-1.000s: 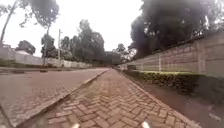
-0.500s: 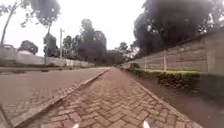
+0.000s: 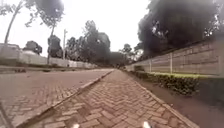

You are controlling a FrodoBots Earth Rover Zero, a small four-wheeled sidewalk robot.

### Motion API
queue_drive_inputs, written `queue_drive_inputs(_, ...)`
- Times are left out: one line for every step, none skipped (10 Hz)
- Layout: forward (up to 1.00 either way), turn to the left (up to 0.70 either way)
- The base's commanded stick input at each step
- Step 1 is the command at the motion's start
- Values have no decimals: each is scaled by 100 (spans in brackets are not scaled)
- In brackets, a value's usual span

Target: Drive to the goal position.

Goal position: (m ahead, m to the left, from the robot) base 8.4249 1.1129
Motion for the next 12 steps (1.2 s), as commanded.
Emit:
queue_drive_inputs(70,3)
queue_drive_inputs(70,1)
queue_drive_inputs(70,12)
queue_drive_inputs(70,6)
queue_drive_inputs(70,0)
queue_drive_inputs(70,2)
queue_drive_inputs(70,4)
queue_drive_inputs(70,0)
queue_drive_inputs(70,0)
queue_drive_inputs(70,0)
queue_drive_inputs(70,0)
queue_drive_inputs(70,0)
